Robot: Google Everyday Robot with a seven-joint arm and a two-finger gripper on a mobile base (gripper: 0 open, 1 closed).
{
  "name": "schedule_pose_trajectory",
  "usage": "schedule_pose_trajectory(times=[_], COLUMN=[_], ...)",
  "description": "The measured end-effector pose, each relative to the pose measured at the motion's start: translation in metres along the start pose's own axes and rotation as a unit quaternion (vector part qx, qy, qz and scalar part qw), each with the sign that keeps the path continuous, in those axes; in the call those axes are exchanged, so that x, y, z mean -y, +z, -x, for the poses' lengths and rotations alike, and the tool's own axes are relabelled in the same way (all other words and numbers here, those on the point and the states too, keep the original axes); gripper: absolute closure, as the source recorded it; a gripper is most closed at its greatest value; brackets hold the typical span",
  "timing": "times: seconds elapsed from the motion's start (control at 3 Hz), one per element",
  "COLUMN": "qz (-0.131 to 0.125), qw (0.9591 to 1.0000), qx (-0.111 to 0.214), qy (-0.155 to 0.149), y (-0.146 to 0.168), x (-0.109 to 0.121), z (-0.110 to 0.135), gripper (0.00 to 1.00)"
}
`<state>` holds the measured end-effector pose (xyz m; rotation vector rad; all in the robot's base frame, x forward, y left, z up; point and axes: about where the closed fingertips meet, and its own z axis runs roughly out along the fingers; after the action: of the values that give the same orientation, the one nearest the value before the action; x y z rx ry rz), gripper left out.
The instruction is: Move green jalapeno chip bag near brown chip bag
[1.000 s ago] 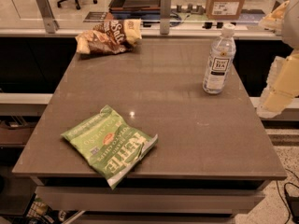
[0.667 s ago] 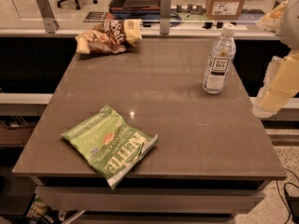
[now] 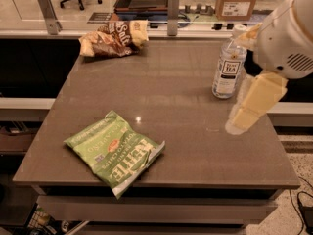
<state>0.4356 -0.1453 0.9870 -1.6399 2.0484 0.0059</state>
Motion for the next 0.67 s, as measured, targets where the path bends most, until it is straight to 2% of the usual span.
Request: schedule_pose_trajectory(times=[0.33, 0.67], qz=[0.046, 0.046], qw=[0.9982, 0.9982], qx=[0.034, 0.034], qy=[-0.018, -0.018], y=[0.0406, 0.0406], x=[-0.0236, -0.0237], z=[0.0297, 0.0298], gripper=[0.00, 0.00])
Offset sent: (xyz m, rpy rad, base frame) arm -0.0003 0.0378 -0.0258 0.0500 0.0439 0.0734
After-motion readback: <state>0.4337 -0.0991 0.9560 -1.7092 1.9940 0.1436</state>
